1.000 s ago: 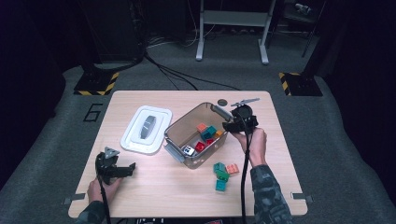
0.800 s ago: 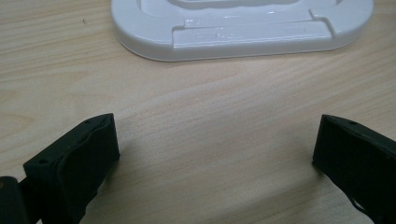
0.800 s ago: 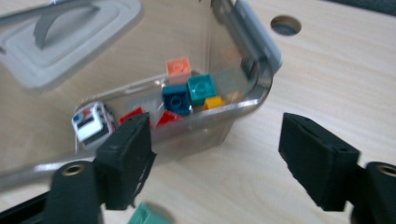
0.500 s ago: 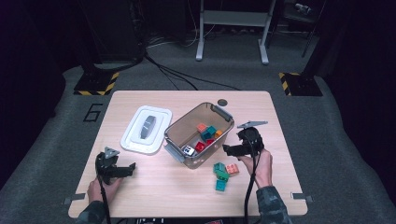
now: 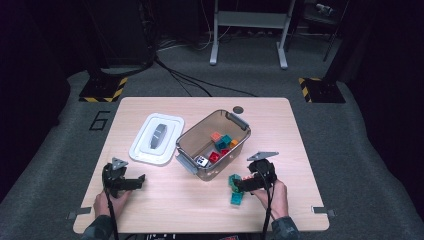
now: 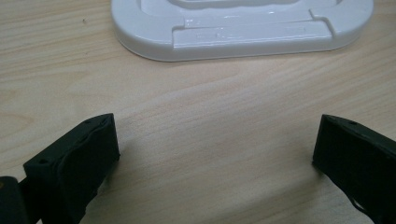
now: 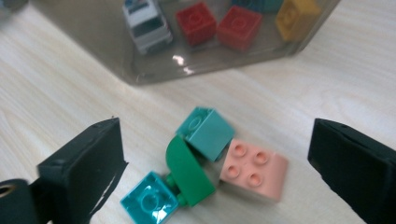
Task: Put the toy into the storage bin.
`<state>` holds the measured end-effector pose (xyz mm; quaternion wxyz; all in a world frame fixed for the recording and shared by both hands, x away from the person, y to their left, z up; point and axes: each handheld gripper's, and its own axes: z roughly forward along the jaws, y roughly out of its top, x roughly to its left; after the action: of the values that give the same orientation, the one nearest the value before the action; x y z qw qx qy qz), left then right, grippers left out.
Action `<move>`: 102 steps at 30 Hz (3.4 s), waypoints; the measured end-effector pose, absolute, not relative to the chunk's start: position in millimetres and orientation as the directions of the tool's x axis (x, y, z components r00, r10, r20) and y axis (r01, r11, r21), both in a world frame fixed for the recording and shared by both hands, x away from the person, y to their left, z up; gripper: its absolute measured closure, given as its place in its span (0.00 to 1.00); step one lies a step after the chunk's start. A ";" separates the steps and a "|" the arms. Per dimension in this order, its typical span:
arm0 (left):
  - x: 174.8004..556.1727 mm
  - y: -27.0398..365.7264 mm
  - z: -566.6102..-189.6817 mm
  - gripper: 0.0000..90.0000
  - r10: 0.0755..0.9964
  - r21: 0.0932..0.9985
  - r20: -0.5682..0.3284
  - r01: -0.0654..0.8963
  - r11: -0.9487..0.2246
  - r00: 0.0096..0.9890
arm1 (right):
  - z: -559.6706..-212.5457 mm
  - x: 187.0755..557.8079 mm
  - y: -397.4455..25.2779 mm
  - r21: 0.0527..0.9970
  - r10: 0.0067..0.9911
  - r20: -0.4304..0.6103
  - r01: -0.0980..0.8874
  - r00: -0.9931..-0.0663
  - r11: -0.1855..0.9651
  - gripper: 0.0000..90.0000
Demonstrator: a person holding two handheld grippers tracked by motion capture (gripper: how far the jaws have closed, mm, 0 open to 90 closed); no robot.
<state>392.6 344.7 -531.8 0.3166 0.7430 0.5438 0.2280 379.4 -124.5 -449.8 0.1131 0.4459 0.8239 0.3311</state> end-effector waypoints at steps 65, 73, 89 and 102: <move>393.3 344.0 -532.0 0.00 0.954 0.720 -0.002 0.663 -0.206 0.298 | -435.0 391.0 -139.0 0.645 0.836 0.131 0.686 -0.533 0.337 0.75; 393.3 344.1 -532.1 0.00 0.954 0.720 -0.003 0.663 -0.205 0.298 | -417.8 402.0 -148.3 0.668 0.855 0.121 0.678 -0.505 0.306 0.75; 393.3 344.1 -532.0 0.00 0.954 0.720 -0.001 0.663 -0.207 0.299 | -387.8 420.9 -161.2 0.704 0.879 0.109 0.661 -0.465 0.262 0.75; 392.4 343.5 -531.6 0.00 0.939 0.715 -0.001 0.657 -0.240 0.344 | -365.5 433.5 -165.6 0.724 0.887 0.085 0.640 -0.454 0.258 0.75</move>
<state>392.4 343.5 -531.6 0.3183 0.7555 0.5280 0.2217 433.5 -165.6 -365.5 0.1728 0.4933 0.7740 0.3574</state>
